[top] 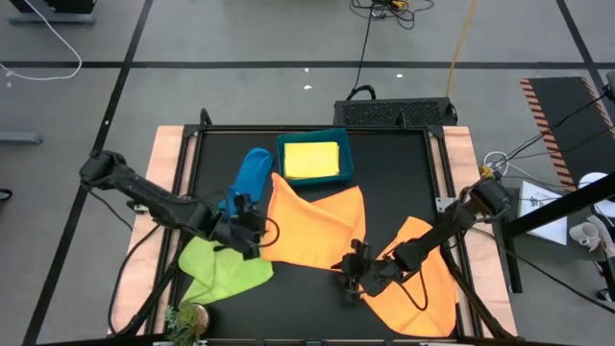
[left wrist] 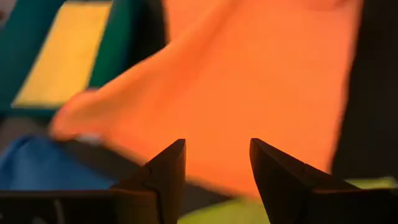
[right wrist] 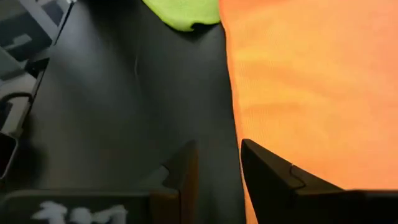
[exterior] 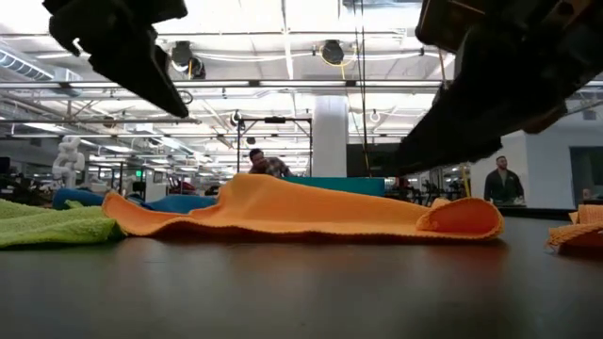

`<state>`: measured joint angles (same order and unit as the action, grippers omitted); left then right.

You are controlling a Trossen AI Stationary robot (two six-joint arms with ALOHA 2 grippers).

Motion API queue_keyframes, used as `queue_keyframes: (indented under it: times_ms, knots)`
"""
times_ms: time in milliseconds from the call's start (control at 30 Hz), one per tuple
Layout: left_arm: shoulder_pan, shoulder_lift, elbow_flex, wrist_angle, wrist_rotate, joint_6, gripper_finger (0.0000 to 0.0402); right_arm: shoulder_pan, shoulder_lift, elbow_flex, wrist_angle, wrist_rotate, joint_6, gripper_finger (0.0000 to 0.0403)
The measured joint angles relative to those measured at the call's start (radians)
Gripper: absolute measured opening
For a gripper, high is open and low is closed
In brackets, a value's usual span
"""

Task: Fold microfiber towels
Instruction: Fold the top orange microfiber cloth

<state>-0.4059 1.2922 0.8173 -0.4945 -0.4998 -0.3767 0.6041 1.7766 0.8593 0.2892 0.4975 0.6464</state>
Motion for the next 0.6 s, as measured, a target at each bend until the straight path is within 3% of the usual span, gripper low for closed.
queue_keyframes:
  times_ms: [300,600]
  knots:
    - [-0.062,0.048,-0.144,0.232,0.124,0.003,0.0173,0.000,0.055,0.000,0.168,0.000,-0.012,0.0114]
    - [-0.098,0.088,-0.233,0.360,0.136,-0.050,0.0172,-0.013,0.055,0.000,0.100,0.031,-0.039,0.0114]
